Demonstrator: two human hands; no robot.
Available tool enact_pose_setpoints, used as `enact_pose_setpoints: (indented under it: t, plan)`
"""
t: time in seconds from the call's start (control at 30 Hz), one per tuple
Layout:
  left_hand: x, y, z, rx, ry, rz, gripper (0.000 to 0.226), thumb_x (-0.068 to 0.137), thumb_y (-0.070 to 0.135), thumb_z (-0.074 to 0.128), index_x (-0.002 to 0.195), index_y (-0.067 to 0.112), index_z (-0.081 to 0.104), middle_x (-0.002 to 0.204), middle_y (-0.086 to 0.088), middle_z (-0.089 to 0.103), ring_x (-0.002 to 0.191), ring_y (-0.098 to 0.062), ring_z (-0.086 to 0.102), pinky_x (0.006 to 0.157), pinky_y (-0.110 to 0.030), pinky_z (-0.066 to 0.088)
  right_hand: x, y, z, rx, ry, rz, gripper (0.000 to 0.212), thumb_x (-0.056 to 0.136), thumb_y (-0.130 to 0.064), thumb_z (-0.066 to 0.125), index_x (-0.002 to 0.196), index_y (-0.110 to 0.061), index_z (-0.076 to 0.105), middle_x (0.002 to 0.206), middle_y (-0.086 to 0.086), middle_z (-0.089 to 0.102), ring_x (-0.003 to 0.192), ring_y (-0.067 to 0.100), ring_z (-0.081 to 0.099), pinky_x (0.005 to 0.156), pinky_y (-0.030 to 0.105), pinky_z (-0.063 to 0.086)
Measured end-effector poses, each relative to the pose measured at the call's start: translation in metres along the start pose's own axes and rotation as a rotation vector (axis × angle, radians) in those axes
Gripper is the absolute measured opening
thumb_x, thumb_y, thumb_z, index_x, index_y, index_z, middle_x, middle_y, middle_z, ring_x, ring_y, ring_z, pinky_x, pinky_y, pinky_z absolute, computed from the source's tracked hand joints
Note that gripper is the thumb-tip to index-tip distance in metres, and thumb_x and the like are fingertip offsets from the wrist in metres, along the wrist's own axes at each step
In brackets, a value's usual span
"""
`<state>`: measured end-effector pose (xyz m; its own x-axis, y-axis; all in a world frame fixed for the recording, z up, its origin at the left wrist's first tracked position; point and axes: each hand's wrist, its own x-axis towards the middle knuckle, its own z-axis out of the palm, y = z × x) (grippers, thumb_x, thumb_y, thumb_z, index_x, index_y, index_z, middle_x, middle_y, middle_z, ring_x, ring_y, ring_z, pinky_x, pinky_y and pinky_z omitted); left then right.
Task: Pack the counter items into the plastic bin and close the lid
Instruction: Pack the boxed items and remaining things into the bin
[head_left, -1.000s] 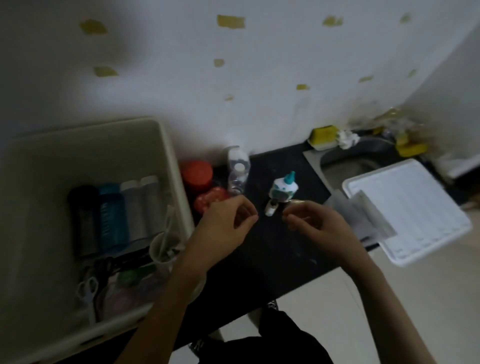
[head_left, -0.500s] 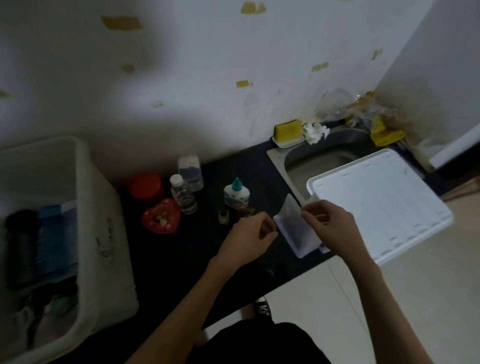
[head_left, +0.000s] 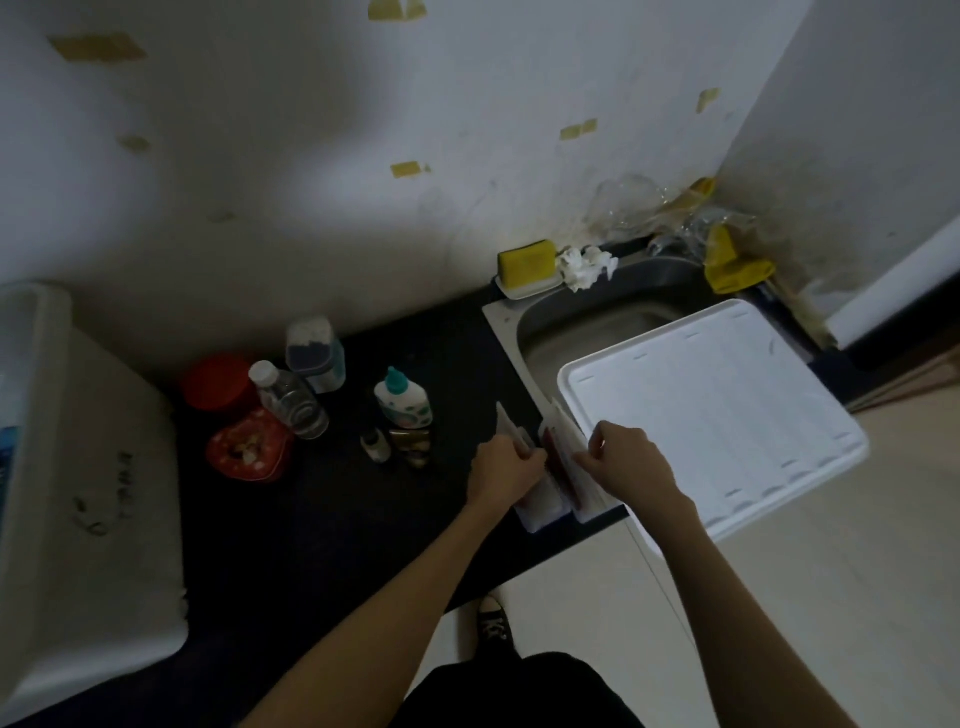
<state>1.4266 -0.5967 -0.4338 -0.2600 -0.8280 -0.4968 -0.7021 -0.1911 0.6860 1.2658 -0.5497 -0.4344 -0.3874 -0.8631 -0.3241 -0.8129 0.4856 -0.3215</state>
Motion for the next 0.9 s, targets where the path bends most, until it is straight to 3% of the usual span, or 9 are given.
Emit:
enact_pose_setpoints:
  t: [0.1,0.2,0.3,0.37,0.5,0.67,0.8,0.9]
  plan:
    - [-0.001,0.005,0.002,-0.003,0.023,0.005,0.030,0.093,0.026,0.059,0.065,0.015,0.058,0.066,0.000,0.061,0.058,-0.005,0.058,0.048,-0.014,0.040,0.003,0.001,-0.006,-0.037,-0.008,-0.101,0.017,0.092,-0.034,0.060,0.084,-0.020,0.053,0.077,0.000,0.061,0.072,0.020,0.062,0.070,0.032,0.055]
    - [-0.008,0.021,-0.009,-0.067,0.026,0.024,0.027,0.095,0.027,0.058,0.072,0.015,0.059,0.068,0.001,0.063,0.060,-0.005,0.064,0.051,-0.013,0.046,0.002,-0.005,-0.026,0.002,0.014,-0.159,0.016,0.092,-0.031,0.061,0.083,-0.021,0.053,0.073,-0.003,0.059,0.066,0.015,0.060,0.064,0.025,0.048]
    - [-0.022,0.043,-0.038,-0.123,0.008,0.091,0.026,0.096,0.031,0.057,0.076,0.015,0.059,0.068,0.000,0.067,0.060,-0.007,0.069,0.060,-0.018,0.056,-0.006,-0.026,-0.059,0.091,0.015,-0.224,0.014,0.091,-0.028,0.063,0.083,-0.017,0.058,0.075,0.001,0.066,0.066,0.013,0.063,0.067,0.029,0.055]
    - [-0.033,0.056,-0.066,-0.130,0.005,0.143,0.023,0.096,0.031,0.057,0.082,0.013,0.062,0.072,-0.001,0.068,0.061,-0.006,0.070,0.061,-0.020,0.057,-0.015,-0.047,-0.085,0.165,0.003,-0.280,0.014,0.091,-0.027,0.063,0.085,-0.016,0.059,0.075,-0.001,0.065,0.065,0.008,0.064,0.062,0.022,0.053]
    - [-0.062,0.074,-0.141,-0.066,0.088,0.247,0.030,0.095,0.032,0.057,0.098,0.004,0.068,0.084,-0.007,0.072,0.068,-0.012,0.072,0.066,-0.028,0.061,-0.035,-0.102,-0.136,0.253,0.025,-0.417,0.012,0.093,-0.025,0.062,0.087,-0.015,0.059,0.072,-0.001,0.066,0.054,-0.001,0.063,0.046,0.009,0.044]
    - [-0.111,0.075,-0.236,-0.116,0.182,0.352,0.027,0.095,0.018,0.055,0.092,-0.008,0.064,0.066,-0.009,0.069,0.050,-0.009,0.066,0.046,-0.017,0.049,-0.062,-0.184,-0.175,0.353,0.109,-0.560,0.015,0.089,-0.022,0.065,0.076,-0.020,0.058,0.065,0.000,0.066,0.049,0.004,0.063,0.047,0.014,0.045]
    - [-0.147,0.053,-0.304,-0.081,0.314,0.382,0.025,0.095,0.016,0.054,0.079,-0.001,0.063,0.054,-0.001,0.063,0.046,-0.010,0.062,0.047,-0.016,0.046,-0.085,-0.257,-0.182,0.398,0.062,-0.672,0.012,0.091,-0.023,0.064,0.082,-0.016,0.061,0.071,0.004,0.071,0.055,0.014,0.067,0.053,0.018,0.055]
    - [-0.175,0.023,-0.352,-0.069,0.411,0.339,0.024,0.096,0.020,0.054,0.084,0.002,0.066,0.068,-0.008,0.070,0.054,-0.015,0.067,0.050,-0.018,0.052,-0.103,-0.314,-0.173,0.409,0.049,-0.750,0.010,0.091,-0.022,0.064,0.084,-0.014,0.062,0.071,0.005,0.071,0.052,0.013,0.065,0.052,0.013,0.051]
